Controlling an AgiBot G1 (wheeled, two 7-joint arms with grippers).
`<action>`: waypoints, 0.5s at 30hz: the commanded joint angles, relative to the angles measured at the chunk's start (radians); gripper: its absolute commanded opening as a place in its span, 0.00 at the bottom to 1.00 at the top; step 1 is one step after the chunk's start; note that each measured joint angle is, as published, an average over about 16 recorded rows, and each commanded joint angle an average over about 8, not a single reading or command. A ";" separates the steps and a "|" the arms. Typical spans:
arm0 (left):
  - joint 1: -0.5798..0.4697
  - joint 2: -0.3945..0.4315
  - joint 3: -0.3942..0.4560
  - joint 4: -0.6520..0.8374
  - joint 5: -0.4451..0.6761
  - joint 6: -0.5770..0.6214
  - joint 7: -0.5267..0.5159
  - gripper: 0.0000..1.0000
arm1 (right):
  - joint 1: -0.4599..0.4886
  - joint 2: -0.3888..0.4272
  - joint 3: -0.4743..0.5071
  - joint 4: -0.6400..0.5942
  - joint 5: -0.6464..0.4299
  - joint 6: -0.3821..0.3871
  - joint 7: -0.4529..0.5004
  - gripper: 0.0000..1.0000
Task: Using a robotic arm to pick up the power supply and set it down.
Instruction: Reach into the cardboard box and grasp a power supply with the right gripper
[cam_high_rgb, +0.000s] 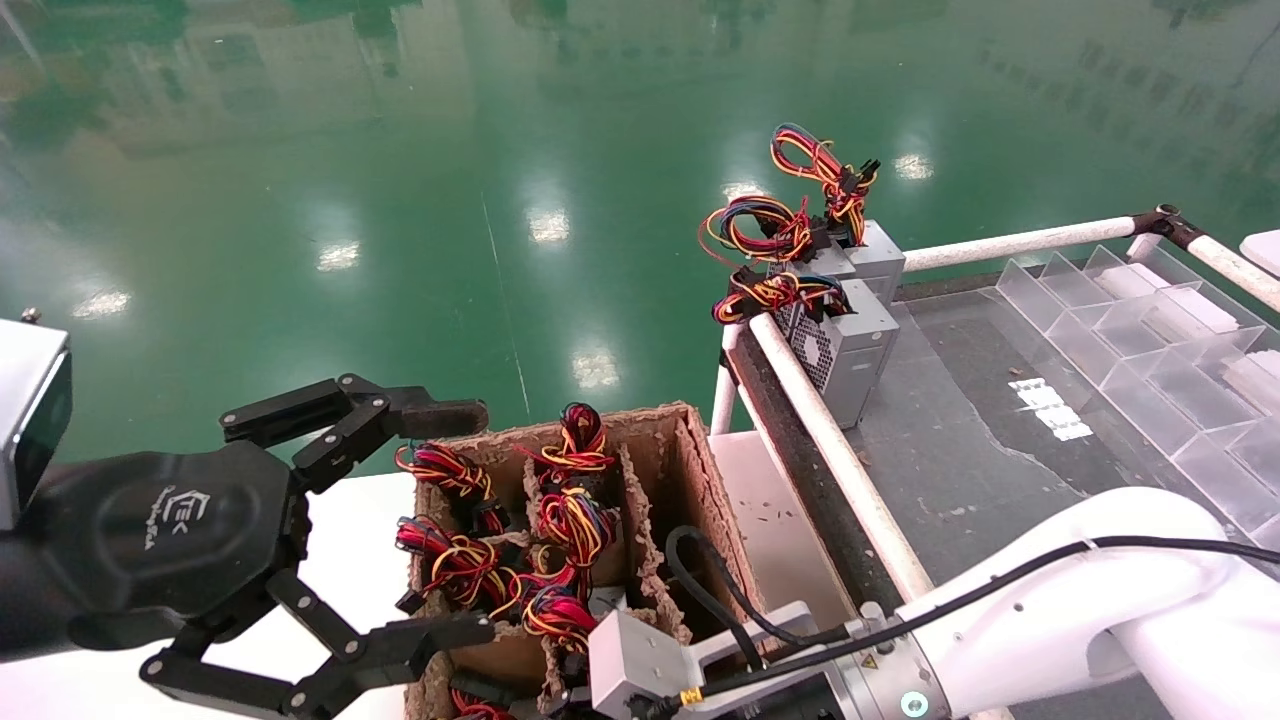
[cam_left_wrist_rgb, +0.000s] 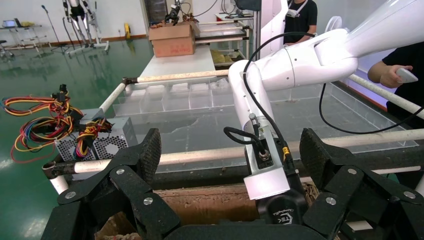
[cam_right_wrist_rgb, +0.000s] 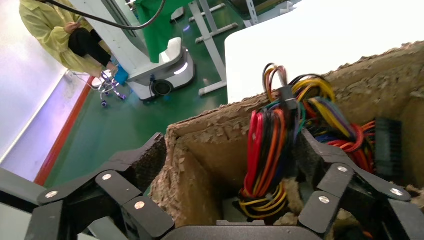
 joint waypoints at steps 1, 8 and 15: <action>0.000 0.000 0.000 0.000 0.000 0.000 0.000 1.00 | 0.000 0.005 -0.014 0.001 0.010 0.000 0.001 0.00; 0.000 0.000 0.000 0.000 0.000 0.000 0.000 1.00 | 0.002 0.021 -0.039 -0.006 0.042 0.005 -0.012 0.00; 0.000 0.000 0.000 0.000 0.000 0.000 0.000 1.00 | 0.004 0.028 -0.059 -0.014 0.069 0.007 -0.024 0.00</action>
